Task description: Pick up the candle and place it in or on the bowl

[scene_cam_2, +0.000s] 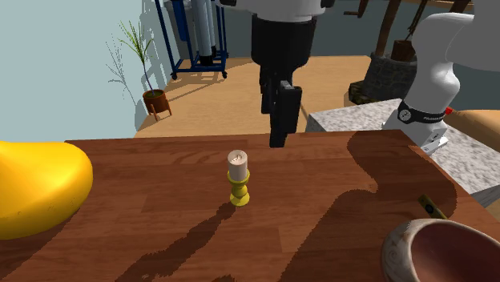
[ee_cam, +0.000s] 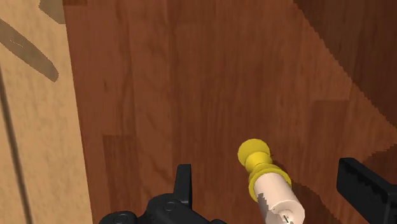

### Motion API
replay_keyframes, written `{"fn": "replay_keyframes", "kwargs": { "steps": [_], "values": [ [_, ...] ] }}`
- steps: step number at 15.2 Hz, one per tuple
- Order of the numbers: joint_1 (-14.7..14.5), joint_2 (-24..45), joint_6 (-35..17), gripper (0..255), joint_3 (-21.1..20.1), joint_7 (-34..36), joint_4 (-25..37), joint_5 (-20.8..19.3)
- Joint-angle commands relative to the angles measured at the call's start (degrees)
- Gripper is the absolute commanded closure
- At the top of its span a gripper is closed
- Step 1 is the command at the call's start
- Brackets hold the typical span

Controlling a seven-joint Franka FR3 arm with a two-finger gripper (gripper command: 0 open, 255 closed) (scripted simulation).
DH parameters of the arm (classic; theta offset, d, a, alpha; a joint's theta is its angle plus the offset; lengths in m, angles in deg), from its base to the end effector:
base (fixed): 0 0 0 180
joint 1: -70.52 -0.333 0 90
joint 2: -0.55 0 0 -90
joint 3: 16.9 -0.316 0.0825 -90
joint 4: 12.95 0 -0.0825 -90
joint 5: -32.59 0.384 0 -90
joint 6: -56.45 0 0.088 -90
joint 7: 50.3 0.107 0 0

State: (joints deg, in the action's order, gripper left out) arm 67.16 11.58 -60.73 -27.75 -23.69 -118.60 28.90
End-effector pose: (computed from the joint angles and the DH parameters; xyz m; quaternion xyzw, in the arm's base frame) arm 0.5938 0.1412 0.4244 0.9954 -0.0953 0.0096 0.0079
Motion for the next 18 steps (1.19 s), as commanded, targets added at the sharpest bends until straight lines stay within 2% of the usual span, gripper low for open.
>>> {"fn": "replay_keyframes", "kwargs": {
  "steps": [1, 4, 12, 18],
  "values": [
    [-0.5, 4.5, 0.2, 0, 0.0, 1.1, 4.4, -0.7],
    [-1.5, 11.1, 0.9, 0, 0.1, 2.6, 11.3, -1.7],
    [-1.6, 13.3, -4.0, 0, 0.4, 2.9, 8.6, -2.2],
    [-1.6, 13.3, -4.0, 0, 0.4, 2.9, 8.6, -2.2]
  ]
}}
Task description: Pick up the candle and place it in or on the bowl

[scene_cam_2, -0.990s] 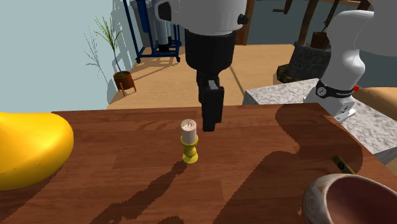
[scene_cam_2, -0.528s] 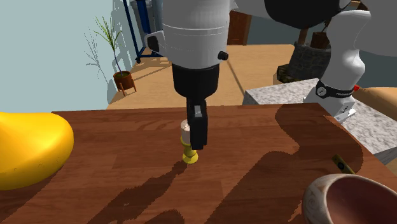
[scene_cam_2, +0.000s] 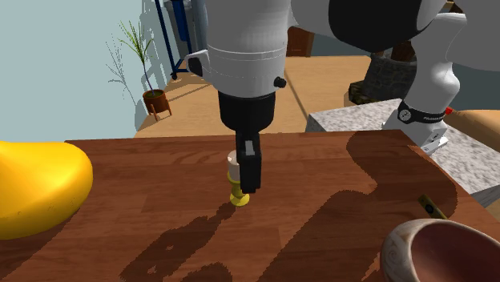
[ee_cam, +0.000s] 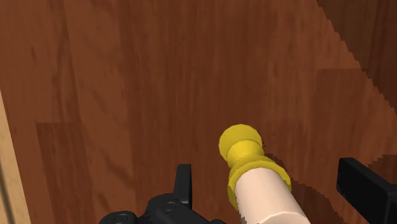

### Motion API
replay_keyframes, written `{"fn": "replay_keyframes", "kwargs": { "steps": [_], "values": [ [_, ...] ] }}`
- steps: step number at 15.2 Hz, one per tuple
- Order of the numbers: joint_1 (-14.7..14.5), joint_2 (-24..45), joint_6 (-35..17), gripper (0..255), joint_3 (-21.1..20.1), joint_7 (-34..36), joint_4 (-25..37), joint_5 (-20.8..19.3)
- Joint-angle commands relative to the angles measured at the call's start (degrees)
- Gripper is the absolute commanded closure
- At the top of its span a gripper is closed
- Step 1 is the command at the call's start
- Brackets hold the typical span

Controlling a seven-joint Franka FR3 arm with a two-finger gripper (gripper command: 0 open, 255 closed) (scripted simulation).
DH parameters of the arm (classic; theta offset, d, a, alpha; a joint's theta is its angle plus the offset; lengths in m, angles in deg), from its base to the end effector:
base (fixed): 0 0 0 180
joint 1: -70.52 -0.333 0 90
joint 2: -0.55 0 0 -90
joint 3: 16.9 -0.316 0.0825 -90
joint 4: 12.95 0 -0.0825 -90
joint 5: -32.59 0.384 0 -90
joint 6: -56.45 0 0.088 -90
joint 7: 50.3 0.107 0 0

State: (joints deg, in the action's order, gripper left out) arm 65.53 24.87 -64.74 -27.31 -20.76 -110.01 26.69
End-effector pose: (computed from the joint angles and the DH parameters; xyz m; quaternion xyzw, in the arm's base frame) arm 0.6442 0.1600 0.3541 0.9945 -0.1046 0.0048 0.0054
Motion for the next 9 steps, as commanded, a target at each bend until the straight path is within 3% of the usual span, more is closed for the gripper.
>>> {"fn": "replay_keyframes", "kwargs": {
  "steps": [1, 2, 9],
  "values": [
    [0.0, 0.0, 0.0, 0, 0.0, 0.0, 0.0, 0.0],
    [0.0, 0.0, 0.0, 255, 0.0, 0.0, 0.0, 0.0],
    [0.0, 0.0, 0.0, 255, 0.0, 0.0, 0.0, 0.0]
  ]
}}
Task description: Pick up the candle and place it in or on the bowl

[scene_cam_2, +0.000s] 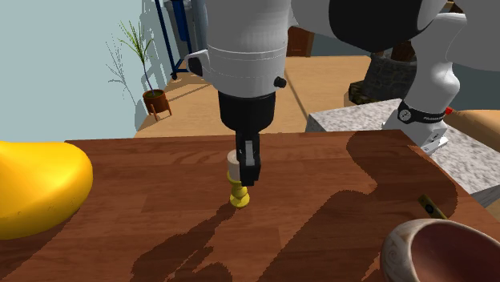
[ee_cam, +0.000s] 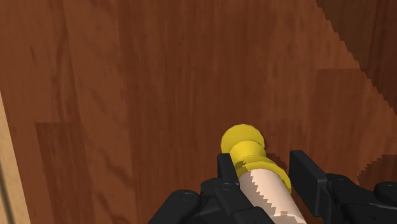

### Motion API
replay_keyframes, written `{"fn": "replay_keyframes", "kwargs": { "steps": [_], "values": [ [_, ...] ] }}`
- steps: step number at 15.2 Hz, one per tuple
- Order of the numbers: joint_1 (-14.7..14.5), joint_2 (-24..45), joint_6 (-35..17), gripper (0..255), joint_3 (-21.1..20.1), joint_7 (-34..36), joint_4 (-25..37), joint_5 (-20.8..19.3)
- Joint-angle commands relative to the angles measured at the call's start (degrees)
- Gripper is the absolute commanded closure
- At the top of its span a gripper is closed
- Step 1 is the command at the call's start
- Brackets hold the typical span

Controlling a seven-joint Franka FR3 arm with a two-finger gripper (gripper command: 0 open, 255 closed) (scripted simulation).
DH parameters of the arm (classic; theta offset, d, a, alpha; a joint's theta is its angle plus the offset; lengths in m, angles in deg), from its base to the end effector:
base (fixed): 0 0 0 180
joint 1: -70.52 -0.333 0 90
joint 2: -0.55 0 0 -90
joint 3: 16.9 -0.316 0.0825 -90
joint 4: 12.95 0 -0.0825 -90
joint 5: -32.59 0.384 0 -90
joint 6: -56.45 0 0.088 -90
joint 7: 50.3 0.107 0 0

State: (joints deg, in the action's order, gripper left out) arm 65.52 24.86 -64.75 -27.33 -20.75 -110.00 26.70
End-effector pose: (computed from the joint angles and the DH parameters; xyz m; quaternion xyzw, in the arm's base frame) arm 0.6442 0.1603 0.3543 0.9945 -0.1045 0.0050 0.0052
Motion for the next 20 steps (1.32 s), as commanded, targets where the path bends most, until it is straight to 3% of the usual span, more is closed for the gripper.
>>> {"fn": "replay_keyframes", "kwargs": {
  "steps": [1, 20],
  "values": [
    [0.0, 0.0, 0.0, 255, 0.0, 0.0, 0.0, 0.0],
    [0.1, -4.1, 12.1, 255, -0.5, -0.9, 8.1, 1.1]
  ]
}}
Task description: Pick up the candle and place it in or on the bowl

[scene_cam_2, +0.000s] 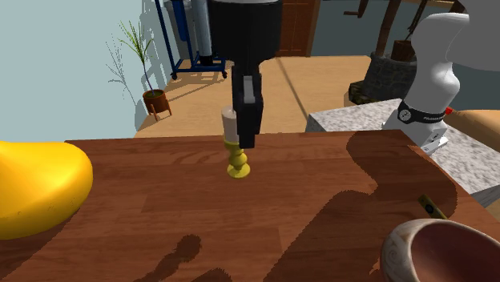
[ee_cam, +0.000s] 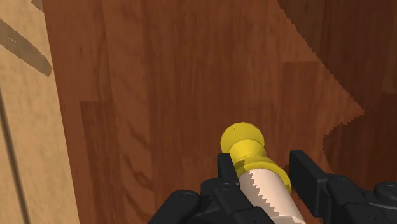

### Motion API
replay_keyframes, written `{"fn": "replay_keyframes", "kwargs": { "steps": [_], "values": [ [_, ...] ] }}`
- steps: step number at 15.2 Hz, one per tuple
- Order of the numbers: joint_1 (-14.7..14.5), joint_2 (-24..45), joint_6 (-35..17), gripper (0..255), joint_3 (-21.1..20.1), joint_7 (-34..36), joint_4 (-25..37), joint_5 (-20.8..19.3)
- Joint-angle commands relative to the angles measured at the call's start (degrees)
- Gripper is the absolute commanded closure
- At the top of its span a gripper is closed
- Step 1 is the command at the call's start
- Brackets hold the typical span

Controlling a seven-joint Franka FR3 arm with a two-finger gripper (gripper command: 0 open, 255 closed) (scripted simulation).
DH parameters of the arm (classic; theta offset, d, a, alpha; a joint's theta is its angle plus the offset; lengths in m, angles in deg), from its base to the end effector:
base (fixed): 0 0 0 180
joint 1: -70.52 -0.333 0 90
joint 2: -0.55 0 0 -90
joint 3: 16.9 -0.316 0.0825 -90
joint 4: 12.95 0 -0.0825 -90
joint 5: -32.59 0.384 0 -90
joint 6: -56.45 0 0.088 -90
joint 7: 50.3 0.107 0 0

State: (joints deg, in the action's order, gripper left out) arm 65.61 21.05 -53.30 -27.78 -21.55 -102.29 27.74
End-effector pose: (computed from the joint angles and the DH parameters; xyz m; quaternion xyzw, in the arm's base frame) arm 0.6449 0.1604 0.4438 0.9945 -0.1047 0.0050 0.0053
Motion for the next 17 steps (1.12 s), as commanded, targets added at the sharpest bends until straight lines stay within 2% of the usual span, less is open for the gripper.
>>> {"fn": "replay_keyframes", "kwargs": {
  "steps": [1, 15, 17],
  "values": [
    [0.0, -0.4, 1.4, 255, 0.0, -0.1, 1.0, 0.1],
    [-0.3, -0.6, 11.8, 255, -0.2, -0.4, 11.2, 0.3],
    [-1.4, -3.3, 11.0, 255, -0.9, 1.5, 7.7, 0.5]
  ]
}}
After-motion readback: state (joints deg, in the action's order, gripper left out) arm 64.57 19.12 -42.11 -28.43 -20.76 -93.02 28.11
